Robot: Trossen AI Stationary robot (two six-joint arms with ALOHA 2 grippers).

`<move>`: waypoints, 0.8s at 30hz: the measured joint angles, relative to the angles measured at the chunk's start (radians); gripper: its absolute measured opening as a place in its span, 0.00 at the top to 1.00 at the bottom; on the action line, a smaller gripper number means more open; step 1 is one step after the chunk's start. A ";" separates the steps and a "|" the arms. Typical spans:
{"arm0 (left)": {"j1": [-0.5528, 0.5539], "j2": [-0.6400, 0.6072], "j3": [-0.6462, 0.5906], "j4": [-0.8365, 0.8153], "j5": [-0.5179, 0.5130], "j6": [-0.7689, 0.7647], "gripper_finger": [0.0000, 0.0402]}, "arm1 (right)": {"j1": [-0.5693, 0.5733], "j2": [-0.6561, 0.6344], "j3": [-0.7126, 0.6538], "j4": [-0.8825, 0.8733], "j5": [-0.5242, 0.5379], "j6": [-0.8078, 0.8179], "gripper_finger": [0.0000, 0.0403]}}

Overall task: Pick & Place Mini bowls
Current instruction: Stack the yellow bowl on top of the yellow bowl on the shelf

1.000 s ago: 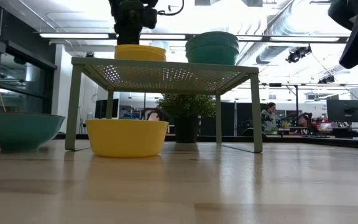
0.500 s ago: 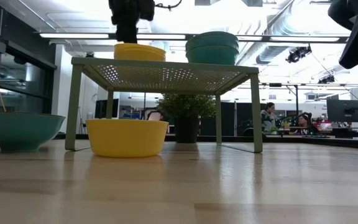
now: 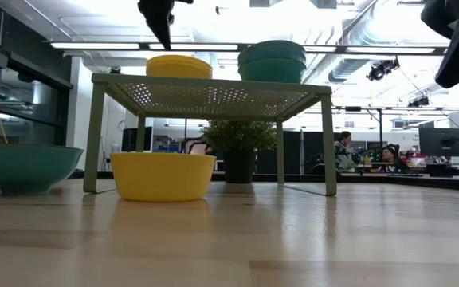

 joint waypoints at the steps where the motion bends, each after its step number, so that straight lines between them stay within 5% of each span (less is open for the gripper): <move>1: -0.017 0.000 0.000 -0.004 -0.015 0.008 0.80 | 0.000 0.000 0.000 0.000 -0.001 0.000 0.59; 7: -0.124 0.000 0.000 0.000 -0.084 0.007 0.98 | 0.000 0.000 0.000 0.000 -0.006 0.001 0.59; 24: -0.498 0.000 -0.005 -0.053 -0.147 -0.185 1.00 | 0.003 0.000 0.000 0.000 -0.014 0.012 0.59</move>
